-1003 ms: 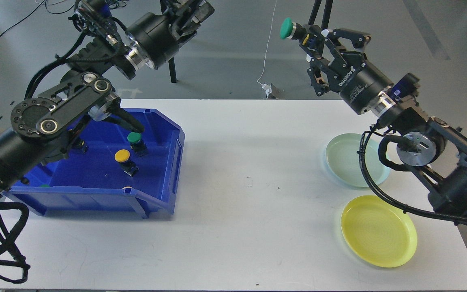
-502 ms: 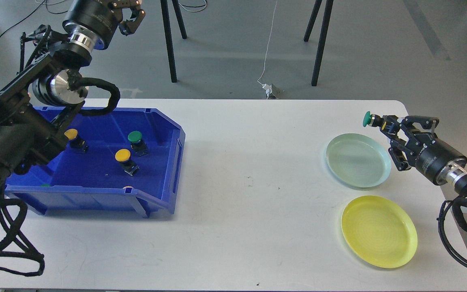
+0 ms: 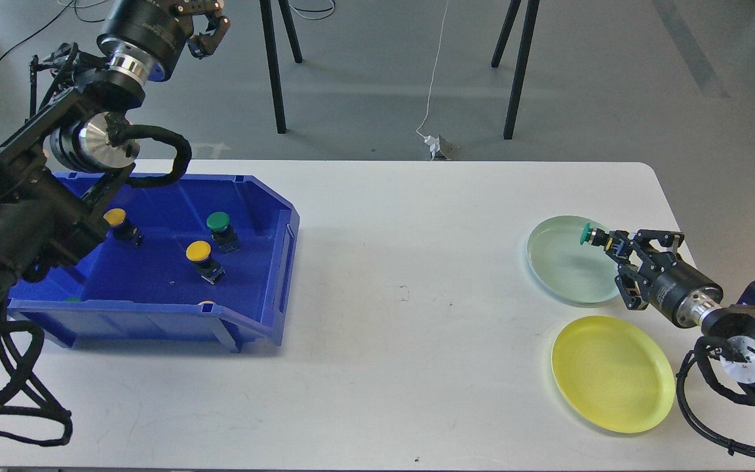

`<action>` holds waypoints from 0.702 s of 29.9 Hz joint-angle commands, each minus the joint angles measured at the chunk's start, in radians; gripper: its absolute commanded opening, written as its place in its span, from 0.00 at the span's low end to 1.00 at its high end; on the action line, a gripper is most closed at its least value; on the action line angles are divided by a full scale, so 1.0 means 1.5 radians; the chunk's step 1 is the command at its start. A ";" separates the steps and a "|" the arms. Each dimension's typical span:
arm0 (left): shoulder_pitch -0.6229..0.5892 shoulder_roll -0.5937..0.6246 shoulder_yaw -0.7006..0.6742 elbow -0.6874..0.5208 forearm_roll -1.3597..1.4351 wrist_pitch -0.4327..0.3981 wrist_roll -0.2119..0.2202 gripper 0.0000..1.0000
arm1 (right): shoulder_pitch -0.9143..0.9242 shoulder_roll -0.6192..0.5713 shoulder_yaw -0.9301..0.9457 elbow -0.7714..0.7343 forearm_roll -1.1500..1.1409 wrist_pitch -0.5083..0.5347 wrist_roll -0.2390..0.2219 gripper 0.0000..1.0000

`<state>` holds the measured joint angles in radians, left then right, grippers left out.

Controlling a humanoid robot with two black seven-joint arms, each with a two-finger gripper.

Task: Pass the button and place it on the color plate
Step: 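Lower the green button onto the pale green plate and open right gripper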

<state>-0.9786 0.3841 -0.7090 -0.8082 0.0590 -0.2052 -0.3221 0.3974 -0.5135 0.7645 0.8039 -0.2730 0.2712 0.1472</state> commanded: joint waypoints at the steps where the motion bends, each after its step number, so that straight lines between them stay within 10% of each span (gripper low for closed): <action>1: -0.001 0.002 0.001 0.000 0.001 0.001 0.000 1.00 | 0.001 0.002 0.000 -0.004 0.000 0.000 0.000 0.40; 17: -0.003 0.009 0.005 0.000 0.002 0.001 0.000 1.00 | 0.003 0.002 0.001 -0.004 0.008 0.048 -0.006 0.53; 21: -0.003 0.020 0.009 -0.009 0.004 0.000 0.000 1.00 | 0.003 -0.018 0.033 0.031 0.010 0.110 -0.001 0.71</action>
<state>-0.9834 0.4016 -0.6999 -0.8114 0.0621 -0.2050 -0.3221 0.4014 -0.5205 0.7777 0.8125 -0.2605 0.3783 0.1391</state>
